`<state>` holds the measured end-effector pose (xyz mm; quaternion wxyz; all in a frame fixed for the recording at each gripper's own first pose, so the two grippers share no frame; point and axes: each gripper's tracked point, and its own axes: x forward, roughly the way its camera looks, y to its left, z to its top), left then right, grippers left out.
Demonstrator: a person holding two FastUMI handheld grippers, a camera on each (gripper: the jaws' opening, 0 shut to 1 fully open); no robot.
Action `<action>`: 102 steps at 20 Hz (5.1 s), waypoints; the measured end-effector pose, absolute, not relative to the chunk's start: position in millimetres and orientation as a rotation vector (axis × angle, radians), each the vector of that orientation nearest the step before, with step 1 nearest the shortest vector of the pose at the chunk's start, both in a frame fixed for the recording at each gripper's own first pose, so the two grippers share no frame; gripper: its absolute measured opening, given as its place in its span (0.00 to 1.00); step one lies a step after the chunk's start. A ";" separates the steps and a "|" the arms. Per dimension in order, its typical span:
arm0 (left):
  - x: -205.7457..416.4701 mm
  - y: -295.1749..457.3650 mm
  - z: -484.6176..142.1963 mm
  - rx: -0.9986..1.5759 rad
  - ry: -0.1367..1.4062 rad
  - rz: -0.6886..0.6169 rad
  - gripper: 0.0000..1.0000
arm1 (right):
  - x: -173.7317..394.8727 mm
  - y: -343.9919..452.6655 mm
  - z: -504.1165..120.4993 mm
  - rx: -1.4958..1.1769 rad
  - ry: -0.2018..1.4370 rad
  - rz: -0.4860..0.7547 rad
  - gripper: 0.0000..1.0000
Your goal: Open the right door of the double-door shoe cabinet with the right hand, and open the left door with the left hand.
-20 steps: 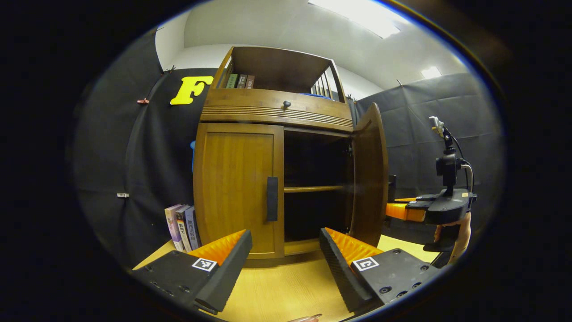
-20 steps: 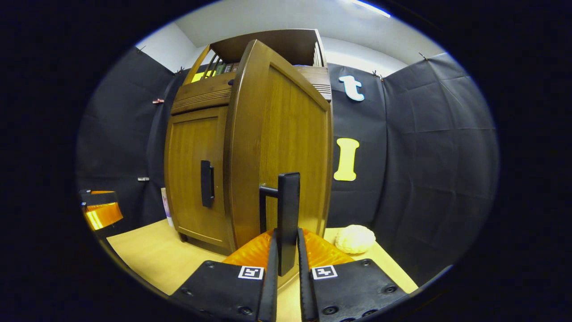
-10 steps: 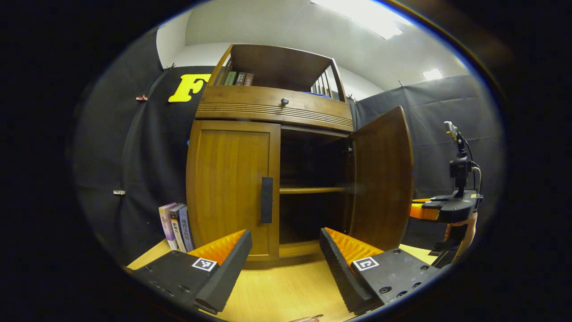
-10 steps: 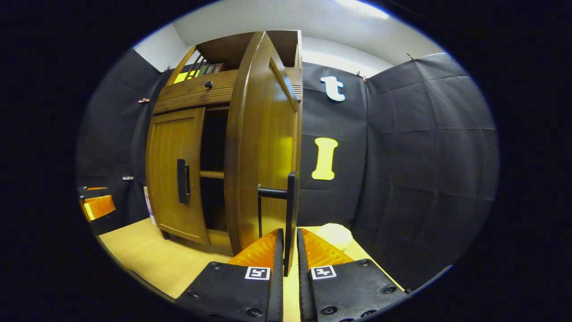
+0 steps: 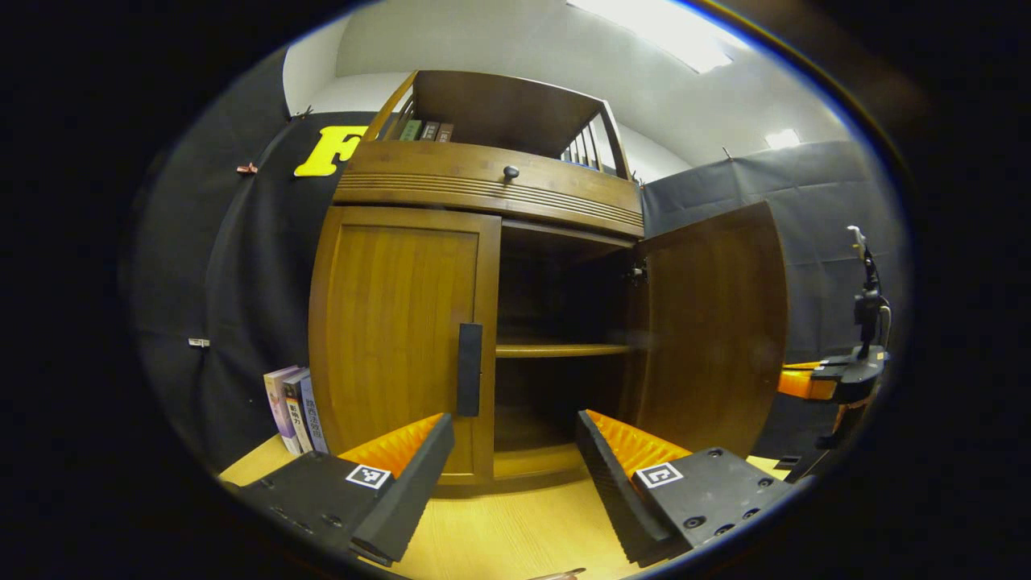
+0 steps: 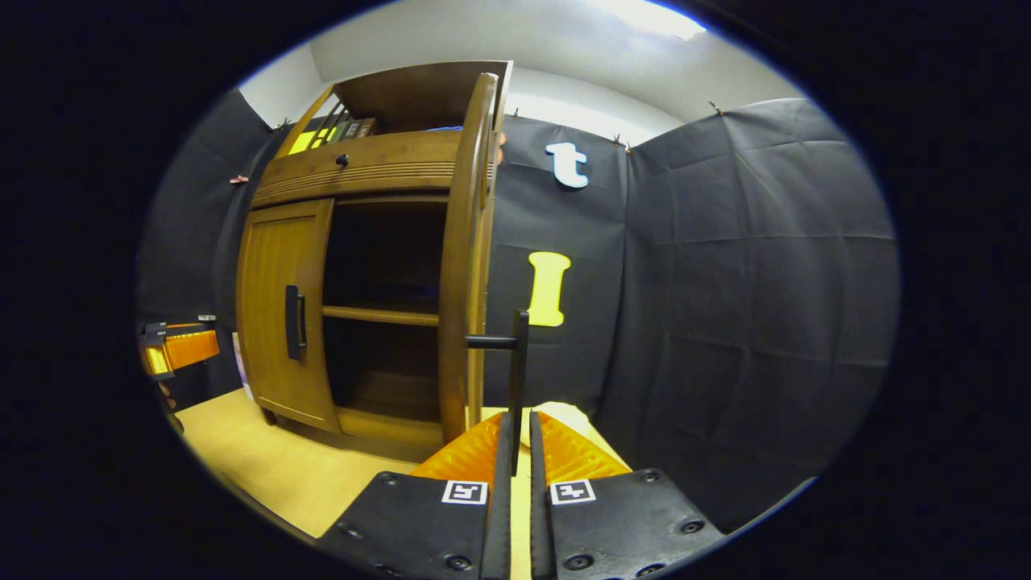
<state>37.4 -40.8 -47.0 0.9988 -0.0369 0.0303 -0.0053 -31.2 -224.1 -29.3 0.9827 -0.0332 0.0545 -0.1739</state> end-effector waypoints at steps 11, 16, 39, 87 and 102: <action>118.9 -23.8 -49.2 -0.030 0.027 0.033 0.94 | -66.2 -193.6 -33.9 -0.026 0.117 -0.199 0.19; 160.8 -9.3 -47.7 0.007 -0.018 0.076 0.94 | -76.0 -201.4 -26.1 -0.060 0.062 -0.209 0.71; 235.6 22.1 -85.6 -0.031 -0.003 0.110 0.33 | -75.7 -229.9 -36.0 -0.040 0.040 -0.223 0.94; -18.3 124.9 -51.4 -0.008 0.054 0.001 0.27 | -40.1 1.2 -16.0 -0.029 -0.034 0.099 0.96; -65.0 197.0 -39.9 0.042 0.053 0.234 0.18 | -22.2 53.1 -18.9 0.020 -0.024 0.230 0.96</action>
